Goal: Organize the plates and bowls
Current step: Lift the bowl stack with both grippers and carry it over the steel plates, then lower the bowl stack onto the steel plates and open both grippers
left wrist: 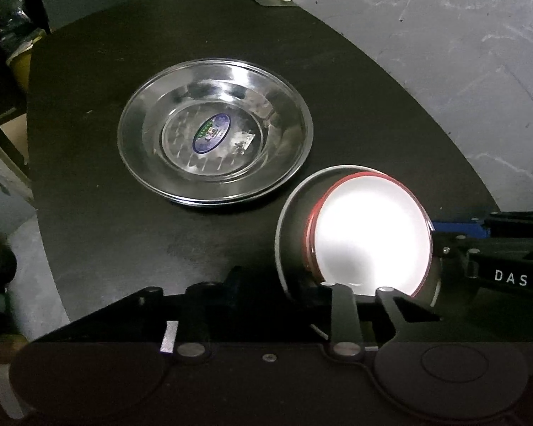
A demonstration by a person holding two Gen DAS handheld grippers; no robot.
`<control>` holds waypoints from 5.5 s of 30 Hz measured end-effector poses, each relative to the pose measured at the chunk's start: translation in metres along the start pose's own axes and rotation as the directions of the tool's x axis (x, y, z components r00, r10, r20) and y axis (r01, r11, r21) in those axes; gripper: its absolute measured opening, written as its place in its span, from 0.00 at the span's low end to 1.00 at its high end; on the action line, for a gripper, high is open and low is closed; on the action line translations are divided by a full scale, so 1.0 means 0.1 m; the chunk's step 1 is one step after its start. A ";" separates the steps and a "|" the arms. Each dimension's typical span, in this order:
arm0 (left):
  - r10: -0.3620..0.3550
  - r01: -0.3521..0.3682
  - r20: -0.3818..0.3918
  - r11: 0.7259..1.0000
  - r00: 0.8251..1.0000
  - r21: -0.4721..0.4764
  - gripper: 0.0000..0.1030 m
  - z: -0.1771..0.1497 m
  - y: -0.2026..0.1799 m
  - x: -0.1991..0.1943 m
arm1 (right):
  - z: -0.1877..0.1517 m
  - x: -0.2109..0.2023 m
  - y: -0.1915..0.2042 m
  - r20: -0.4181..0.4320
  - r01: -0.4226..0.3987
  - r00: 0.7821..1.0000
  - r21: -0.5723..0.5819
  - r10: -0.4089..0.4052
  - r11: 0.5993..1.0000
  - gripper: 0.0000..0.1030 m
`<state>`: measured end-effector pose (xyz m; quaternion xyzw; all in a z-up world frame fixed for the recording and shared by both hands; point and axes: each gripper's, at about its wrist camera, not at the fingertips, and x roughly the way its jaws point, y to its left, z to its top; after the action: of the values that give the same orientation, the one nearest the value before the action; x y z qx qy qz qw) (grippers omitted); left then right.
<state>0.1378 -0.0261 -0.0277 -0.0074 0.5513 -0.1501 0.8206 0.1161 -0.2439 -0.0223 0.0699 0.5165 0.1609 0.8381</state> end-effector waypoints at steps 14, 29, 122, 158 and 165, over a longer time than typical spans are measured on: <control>-0.051 0.051 0.011 0.999 0.999 -0.010 0.13 0.03 0.04 0.00 | 0.07 0.09 -0.17 -0.010 -0.109 0.994 0.160 0.112 0.981 0.10; -0.102 0.105 0.096 0.994 0.990 -0.031 0.10 0.14 0.12 -0.16 | 0.12 -0.05 -0.15 0.028 -0.124 0.992 0.177 0.121 0.976 0.10; 0.040 -0.015 0.173 0.989 0.984 -0.145 0.09 0.77 0.98 -0.02 | 1.15 0.75 0.45 0.011 -0.151 0.988 0.003 0.151 0.988 0.10; 0.289 -0.212 0.284 0.938 0.914 -0.273 0.95 0.20 0.75 -0.42 | 0.79 0.32 0.45 0.181 -0.093 0.978 -0.085 0.107 0.992 0.68; 0.284 -0.176 0.349 0.934 0.893 -0.311 0.99 -0.22 0.56 -0.68 | 0.55 0.01 0.50 0.231 -0.074 0.967 -0.132 0.103 0.988 0.83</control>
<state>0.1080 0.0484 0.0150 -0.0835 0.3902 0.0302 0.9165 0.1551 -0.1936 0.0159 0.0600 0.3982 0.2200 0.8885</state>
